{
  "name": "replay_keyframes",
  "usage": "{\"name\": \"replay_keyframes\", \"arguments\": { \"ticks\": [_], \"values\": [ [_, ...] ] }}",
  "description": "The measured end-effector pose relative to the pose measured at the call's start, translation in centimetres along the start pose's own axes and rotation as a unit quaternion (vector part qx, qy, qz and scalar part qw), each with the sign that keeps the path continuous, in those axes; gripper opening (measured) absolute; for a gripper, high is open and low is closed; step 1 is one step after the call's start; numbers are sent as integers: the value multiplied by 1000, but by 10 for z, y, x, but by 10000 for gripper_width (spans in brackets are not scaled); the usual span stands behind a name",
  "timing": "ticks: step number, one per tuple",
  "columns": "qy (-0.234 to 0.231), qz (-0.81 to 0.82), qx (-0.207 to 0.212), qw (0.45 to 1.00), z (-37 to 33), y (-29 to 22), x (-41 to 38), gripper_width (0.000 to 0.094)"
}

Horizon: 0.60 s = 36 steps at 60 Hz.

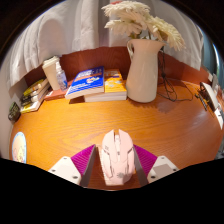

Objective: Arrange mouse

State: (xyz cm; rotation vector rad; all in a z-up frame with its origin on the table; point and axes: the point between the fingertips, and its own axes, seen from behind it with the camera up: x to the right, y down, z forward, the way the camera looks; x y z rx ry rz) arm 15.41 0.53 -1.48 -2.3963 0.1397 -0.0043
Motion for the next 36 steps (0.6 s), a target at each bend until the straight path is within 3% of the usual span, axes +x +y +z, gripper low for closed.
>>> {"name": "replay_keyframes", "arguments": {
  "ticks": [5, 18, 26, 36],
  "values": [
    [1, -15, 4, 1000, 5, -5, 0, 562],
    [8, -26, 2, 1000, 9, -5, -2, 425],
    [15, -34, -26, 999, 5, -13, -5, 406],
    [28, -20, 43, 998, -55, -96, -40, 409]
  ]
}}
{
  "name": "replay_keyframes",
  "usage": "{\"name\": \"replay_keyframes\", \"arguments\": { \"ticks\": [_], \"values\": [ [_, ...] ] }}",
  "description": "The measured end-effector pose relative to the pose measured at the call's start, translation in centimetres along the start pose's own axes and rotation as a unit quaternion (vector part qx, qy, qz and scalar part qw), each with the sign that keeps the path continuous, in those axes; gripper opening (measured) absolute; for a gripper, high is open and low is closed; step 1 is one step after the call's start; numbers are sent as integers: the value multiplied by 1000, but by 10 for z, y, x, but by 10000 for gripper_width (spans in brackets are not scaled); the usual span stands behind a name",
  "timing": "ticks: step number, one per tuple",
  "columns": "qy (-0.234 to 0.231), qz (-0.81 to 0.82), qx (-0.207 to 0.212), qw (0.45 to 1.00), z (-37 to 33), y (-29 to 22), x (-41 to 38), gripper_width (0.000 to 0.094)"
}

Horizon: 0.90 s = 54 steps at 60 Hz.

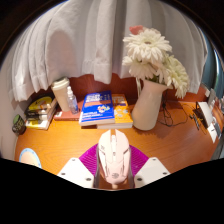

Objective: Arrange mouse

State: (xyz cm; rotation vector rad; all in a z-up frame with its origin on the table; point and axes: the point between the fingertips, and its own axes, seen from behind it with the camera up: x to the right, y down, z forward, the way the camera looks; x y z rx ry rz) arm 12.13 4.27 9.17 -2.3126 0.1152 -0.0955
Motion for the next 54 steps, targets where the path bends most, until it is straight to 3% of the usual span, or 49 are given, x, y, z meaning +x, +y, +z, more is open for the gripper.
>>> {"name": "replay_keyframes", "arguments": {
  "ticks": [11, 20, 28, 36, 46, 54],
  "values": [
    [-14, 4, 86, 996, -85, -80, -93, 411],
    [-52, -4, 113, 992, -129, -79, -205, 409],
    [-84, -23, 95, 992, -131, -33, -302, 405],
    [-101, -41, 38, 993, -100, 39, -372, 404],
    [-89, -65, -20, 994, -55, 119, -399, 403],
    [-79, -66, -47, 994, -36, 153, -395, 403]
  ]
}}
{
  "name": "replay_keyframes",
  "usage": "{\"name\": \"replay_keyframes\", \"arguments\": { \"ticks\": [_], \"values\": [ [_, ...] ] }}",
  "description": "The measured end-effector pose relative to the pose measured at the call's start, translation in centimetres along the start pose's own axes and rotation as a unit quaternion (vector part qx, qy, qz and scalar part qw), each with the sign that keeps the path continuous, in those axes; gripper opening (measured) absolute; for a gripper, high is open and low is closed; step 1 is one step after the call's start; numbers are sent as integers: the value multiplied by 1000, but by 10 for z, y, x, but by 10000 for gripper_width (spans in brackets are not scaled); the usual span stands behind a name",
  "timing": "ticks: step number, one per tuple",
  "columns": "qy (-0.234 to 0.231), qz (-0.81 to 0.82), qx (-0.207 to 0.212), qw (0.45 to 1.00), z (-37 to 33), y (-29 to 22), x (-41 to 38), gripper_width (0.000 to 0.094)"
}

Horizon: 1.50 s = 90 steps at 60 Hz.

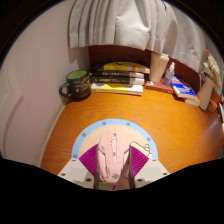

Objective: Arrange mouse

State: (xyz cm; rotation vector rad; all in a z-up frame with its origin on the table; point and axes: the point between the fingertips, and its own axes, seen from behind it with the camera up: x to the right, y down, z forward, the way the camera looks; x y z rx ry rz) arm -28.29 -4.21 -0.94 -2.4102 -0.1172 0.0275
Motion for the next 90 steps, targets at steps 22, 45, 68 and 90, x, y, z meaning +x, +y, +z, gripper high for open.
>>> {"name": "replay_keyframes", "arguments": {
  "ticks": [22, 45, 68, 90],
  "values": [
    [-11, 39, -5, 999, 0, 5, -1, 673],
    [2, 70, 78, 994, -155, -100, 62, 860],
    [38, 57, 142, 988, -287, -117, 158, 851],
    [43, 81, 137, 986, -307, -80, 211, 850]
  ]
}}
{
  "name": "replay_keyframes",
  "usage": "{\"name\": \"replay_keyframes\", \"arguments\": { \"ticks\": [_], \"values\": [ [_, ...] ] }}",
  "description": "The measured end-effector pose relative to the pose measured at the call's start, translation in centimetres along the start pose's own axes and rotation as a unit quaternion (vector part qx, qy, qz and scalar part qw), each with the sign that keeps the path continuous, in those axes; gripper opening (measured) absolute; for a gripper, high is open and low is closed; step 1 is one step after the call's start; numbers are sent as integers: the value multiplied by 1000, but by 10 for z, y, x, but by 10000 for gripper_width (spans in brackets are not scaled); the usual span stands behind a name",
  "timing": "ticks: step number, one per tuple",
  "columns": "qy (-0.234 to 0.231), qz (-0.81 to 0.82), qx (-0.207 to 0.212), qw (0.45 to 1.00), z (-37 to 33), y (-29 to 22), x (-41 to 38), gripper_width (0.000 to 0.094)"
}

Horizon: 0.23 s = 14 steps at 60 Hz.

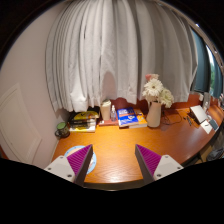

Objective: Arrange mouse

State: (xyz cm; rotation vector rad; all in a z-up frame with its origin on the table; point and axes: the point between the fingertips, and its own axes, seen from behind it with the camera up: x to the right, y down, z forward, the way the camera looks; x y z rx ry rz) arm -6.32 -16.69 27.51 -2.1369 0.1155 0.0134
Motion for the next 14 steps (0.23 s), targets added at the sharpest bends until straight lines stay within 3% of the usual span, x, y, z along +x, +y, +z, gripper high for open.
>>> {"name": "replay_keyframes", "arguments": {
  "ticks": [14],
  "values": [
    [-3, -12, -11, 1000, -5, 16, 19, 851]
  ]
}}
